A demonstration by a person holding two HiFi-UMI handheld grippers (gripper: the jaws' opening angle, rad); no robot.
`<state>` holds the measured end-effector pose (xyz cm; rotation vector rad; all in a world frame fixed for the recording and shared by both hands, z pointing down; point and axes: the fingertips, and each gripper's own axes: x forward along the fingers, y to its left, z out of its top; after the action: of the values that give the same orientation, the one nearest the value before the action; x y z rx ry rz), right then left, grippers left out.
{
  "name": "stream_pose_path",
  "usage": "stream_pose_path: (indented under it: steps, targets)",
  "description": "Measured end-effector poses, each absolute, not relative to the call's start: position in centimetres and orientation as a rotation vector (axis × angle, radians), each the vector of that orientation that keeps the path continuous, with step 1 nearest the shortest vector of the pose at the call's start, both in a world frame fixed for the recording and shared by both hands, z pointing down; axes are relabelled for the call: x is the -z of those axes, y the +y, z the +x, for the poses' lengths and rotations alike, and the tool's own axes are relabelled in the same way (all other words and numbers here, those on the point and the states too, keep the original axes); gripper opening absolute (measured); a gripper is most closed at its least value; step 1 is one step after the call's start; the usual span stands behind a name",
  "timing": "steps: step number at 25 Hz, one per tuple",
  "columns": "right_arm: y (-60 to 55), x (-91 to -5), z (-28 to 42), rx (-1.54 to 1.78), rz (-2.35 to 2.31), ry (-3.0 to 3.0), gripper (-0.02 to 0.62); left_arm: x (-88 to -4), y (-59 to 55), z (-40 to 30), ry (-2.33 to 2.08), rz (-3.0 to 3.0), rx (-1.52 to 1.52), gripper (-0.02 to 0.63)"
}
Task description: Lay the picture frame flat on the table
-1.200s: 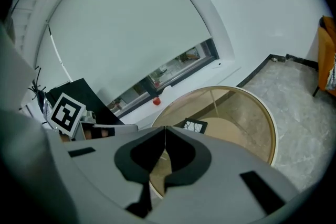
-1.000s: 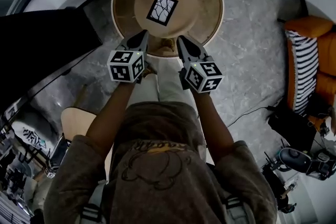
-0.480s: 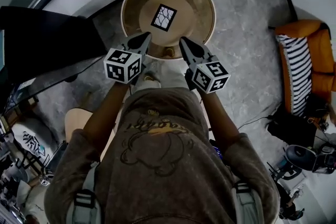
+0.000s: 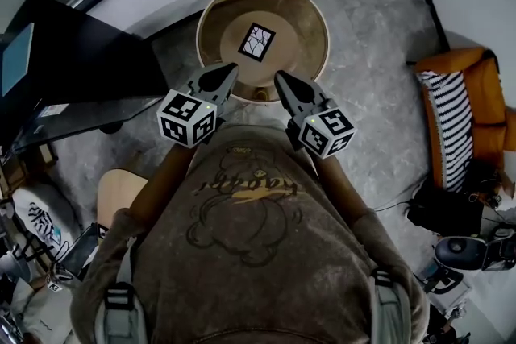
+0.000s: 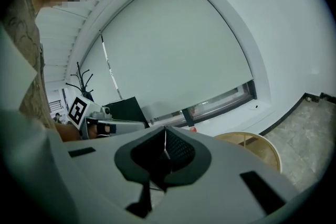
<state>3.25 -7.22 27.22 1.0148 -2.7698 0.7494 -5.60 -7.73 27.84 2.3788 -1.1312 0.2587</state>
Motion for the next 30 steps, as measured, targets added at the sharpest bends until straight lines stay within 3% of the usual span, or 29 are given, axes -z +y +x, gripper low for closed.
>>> stream_pose_path:
  steps: [30]
  targets:
    - [-5.3, -21.6, 3.6, -0.514, 1.129, -2.842, 0.02, -22.4, -5.8, -8.0, -1.265, 2.493, -0.096, 0.018]
